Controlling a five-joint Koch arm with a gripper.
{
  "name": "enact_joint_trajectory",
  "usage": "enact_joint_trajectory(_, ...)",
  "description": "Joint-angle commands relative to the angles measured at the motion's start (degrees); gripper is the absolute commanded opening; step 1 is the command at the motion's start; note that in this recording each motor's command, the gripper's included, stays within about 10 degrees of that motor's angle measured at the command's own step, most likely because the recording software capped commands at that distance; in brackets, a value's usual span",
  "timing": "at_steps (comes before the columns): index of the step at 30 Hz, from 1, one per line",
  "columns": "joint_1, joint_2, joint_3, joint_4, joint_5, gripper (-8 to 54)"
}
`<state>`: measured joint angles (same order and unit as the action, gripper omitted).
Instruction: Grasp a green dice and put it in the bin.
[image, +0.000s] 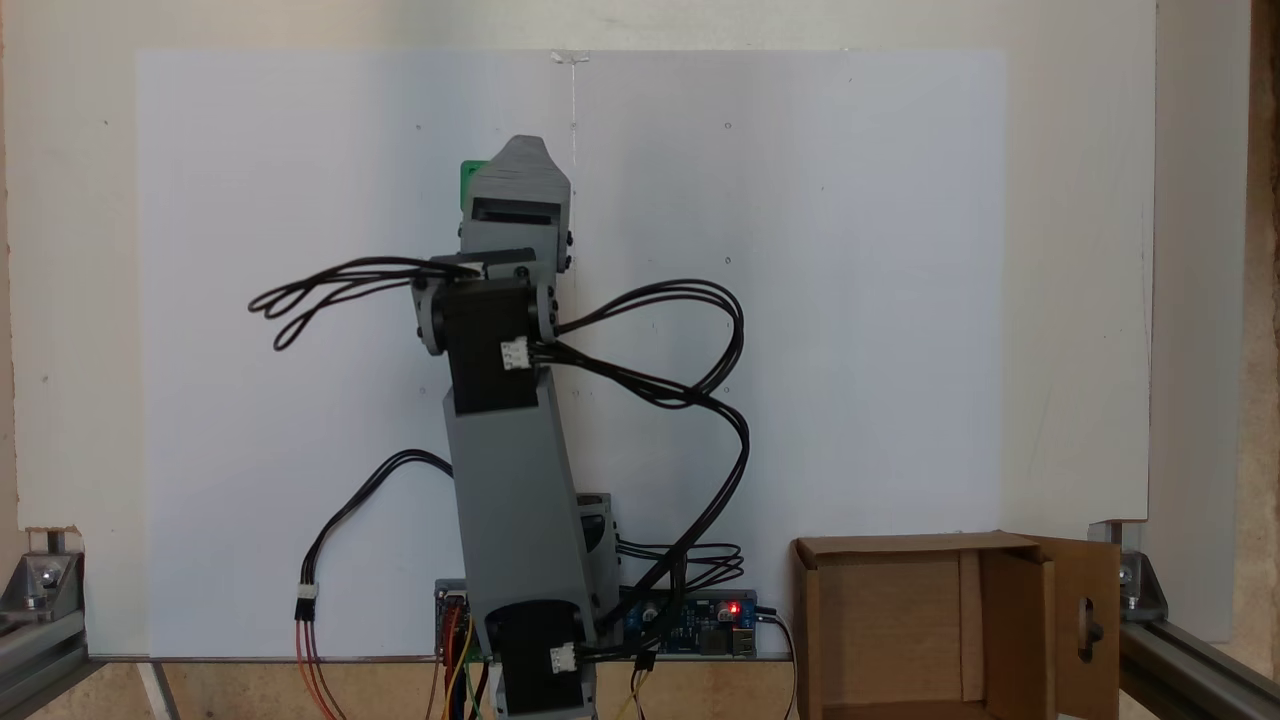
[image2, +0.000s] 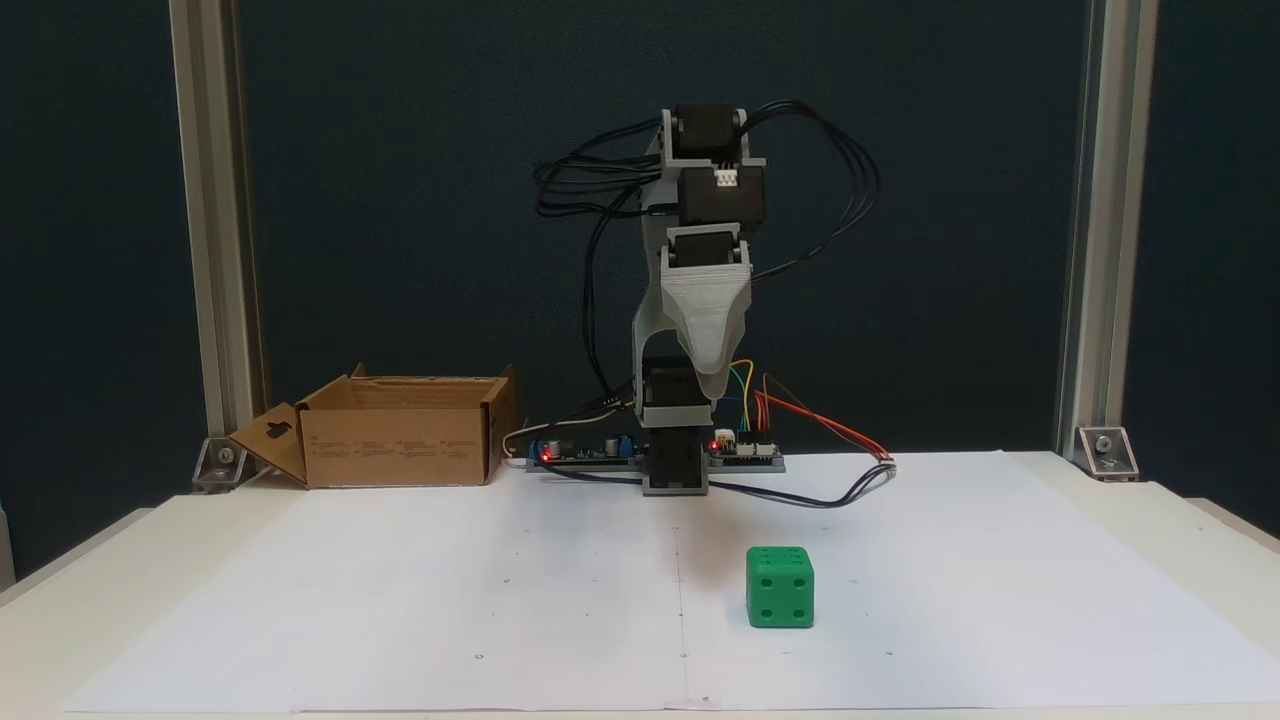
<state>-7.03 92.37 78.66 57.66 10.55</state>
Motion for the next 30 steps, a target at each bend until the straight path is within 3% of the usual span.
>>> enact_joint_trajectory(1,-1.6,-0.3,-4.2,-0.8,3.8,43.6)
enact_joint_trajectory(12,-4.0,-6.4,-4.1,-2.4,5.6,43.7)
enact_joint_trajectory(30,-5.1,-7.7,-4.1,-2.4,5.4,44.5)
